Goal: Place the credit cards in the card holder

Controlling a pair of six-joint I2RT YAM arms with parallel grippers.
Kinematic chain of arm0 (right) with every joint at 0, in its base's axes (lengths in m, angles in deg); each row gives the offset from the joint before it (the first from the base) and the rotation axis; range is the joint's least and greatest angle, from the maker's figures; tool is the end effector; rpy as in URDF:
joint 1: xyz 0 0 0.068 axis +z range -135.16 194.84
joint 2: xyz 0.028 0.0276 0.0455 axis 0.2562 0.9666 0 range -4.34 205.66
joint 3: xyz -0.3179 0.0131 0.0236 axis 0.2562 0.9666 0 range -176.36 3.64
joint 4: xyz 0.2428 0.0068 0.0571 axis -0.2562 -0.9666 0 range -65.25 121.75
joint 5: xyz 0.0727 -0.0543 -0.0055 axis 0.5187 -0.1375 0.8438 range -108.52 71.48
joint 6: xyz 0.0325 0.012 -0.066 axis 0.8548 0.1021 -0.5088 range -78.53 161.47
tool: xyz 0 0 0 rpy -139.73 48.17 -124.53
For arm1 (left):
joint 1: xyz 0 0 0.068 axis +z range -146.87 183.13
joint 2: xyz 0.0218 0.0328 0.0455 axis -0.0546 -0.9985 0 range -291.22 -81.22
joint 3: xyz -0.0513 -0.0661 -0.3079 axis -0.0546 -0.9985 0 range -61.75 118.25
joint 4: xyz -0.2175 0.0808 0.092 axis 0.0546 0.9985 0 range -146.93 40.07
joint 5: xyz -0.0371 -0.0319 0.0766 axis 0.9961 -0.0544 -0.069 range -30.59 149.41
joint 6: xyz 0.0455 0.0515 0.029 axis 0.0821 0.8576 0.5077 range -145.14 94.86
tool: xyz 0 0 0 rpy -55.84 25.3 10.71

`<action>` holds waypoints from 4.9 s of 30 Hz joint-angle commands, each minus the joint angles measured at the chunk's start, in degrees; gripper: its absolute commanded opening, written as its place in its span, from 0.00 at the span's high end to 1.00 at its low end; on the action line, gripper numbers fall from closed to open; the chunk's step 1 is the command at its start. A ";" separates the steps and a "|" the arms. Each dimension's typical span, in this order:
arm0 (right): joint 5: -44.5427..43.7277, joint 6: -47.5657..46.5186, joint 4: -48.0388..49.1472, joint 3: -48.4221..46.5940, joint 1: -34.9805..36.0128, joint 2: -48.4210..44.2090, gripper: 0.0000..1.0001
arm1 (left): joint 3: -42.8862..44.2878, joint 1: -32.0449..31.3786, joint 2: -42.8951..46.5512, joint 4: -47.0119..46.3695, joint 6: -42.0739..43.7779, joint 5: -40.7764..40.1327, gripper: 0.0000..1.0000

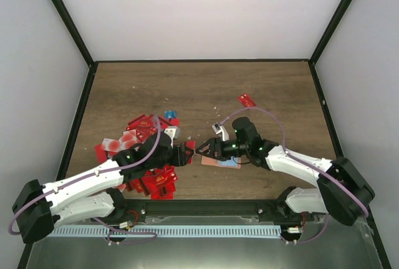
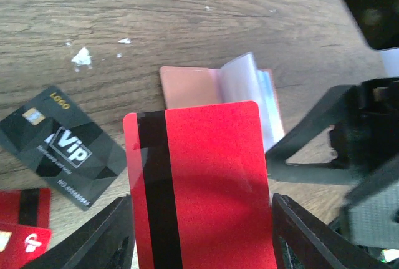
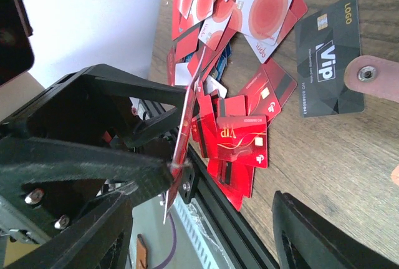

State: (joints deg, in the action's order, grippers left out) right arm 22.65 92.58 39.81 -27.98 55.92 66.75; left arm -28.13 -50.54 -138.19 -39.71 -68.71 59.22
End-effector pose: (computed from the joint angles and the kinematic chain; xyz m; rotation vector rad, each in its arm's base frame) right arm 0.1537 0.1886 0.2438 -0.2962 2.4535 1.6072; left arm 0.1134 -0.1537 0.2489 0.2129 2.4294 -0.8394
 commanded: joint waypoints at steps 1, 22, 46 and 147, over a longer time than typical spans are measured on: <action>2.78 2.12 3.76 -1.60 0.32 1.85 0.37 | -0.97 -0.60 0.76 -4.47 1.57 2.74 0.42; 1.63 3.10 5.64 -4.48 0.32 7.16 0.52 | -0.67 -2.81 -0.54 -7.51 3.32 4.21 0.42; 4.99 -7.66 2.14 -2.67 -1.62 -1.12 0.99 | 2.20 -3.16 4.54 -1.36 5.98 -1.81 0.07; -57.66 0.62 -40.45 -2.22 -9.57 -23.63 0.15 | 25.94 -3.08 -44.06 -13.74 -0.34 6.22 0.96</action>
State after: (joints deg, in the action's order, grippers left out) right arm -36.96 95.40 -3.51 -30.89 46.83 42.47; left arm 0.22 -55.15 -185.77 -54.27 -69.94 67.40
